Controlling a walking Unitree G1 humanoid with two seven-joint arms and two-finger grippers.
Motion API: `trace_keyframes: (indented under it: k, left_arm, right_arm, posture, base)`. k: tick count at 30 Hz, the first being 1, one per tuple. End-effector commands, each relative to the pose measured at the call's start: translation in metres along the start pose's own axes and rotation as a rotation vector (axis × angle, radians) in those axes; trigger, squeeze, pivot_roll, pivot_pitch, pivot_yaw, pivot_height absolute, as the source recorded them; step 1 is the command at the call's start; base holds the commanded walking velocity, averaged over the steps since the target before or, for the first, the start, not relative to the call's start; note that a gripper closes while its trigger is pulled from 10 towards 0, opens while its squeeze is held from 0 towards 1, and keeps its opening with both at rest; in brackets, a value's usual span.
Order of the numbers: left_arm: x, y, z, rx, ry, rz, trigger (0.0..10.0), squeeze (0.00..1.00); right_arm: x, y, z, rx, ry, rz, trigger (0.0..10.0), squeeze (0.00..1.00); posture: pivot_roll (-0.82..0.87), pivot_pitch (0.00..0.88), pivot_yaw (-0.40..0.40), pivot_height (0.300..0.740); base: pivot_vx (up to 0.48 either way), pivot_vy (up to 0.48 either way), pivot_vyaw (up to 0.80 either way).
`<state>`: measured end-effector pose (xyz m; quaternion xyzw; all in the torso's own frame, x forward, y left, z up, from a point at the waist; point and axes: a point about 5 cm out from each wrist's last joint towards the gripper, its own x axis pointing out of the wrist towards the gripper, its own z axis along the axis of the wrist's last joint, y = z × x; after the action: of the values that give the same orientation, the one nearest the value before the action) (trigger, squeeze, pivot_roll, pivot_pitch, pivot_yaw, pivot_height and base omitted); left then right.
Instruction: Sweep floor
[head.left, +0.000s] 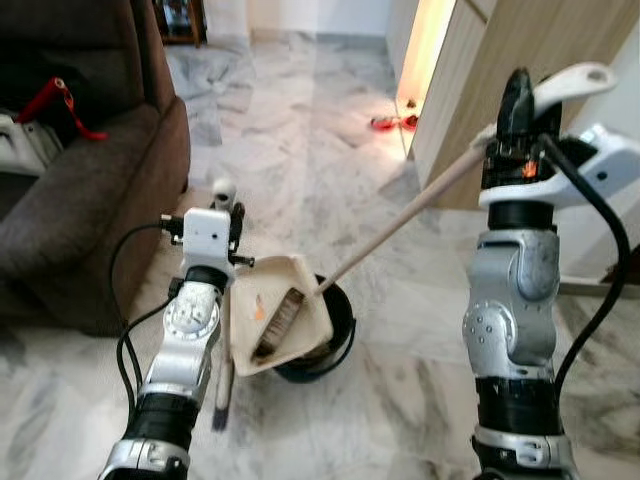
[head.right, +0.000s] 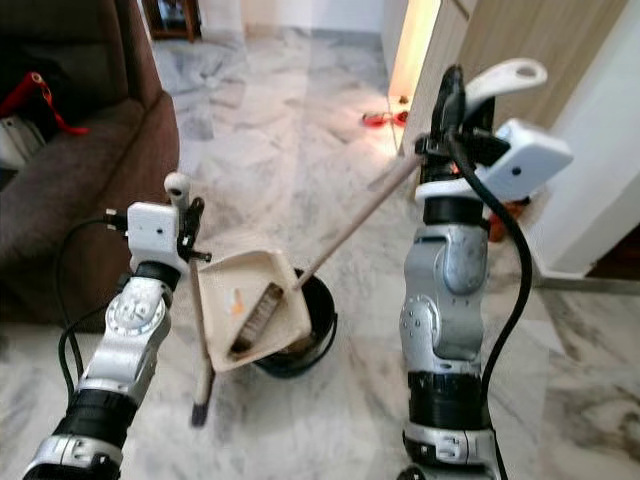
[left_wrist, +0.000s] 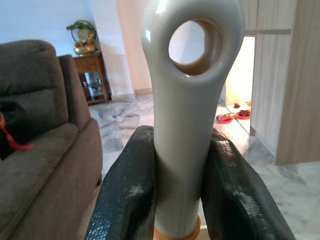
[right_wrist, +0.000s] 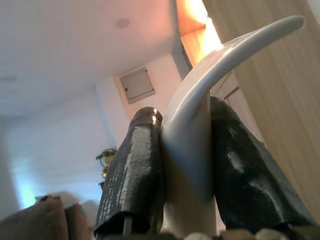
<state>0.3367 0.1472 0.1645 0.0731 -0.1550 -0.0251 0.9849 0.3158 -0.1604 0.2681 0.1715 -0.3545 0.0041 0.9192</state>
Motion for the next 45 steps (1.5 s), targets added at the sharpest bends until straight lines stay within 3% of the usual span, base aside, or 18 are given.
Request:
trace_keyframes:
  k: [1, 26, 37, 45]
  left_arm:
    - [0.006, -0.009, 0.018, -0.02, -0.079, -0.027, 10.0, 0.0]
    - [0.001, -0.004, 0.015, -0.005, -0.067, -0.026, 10.0, 0.0]
    - [-0.001, -0.002, 0.014, 0.0, -0.065, -0.029, 10.0, 0.0]
    - [0.0, -0.002, 0.014, -0.001, -0.067, -0.03, 10.0, 0.0]
  right_arm:
    - [0.005, 0.003, 0.015, 0.019, -0.076, 0.002, 10.0, 0.0]
    - [0.003, 0.01, 0.013, 0.038, -0.06, 0.021, 10.0, 0.0]
    - [0.003, 0.012, 0.013, 0.037, -0.062, 0.023, 10.0, 0.0]
    - [-0.001, 0.027, 0.02, -0.047, -0.103, 0.103, 10.0, 0.0]
  posture:
    - [0.13, 0.058, -0.039, 0.74]
    - [0.13, 0.06, -0.04, 0.74]
    - [0.13, 0.062, -0.038, 0.74]
    - [0.13, 0.065, -0.037, 0.74]
  base:
    - [0.382, 0.0, 0.0]
    - [0.379, 0.0, 0.0]
    - [0.0, 0.0, 0.0]
    - [0.0, 0.0, 0.0]
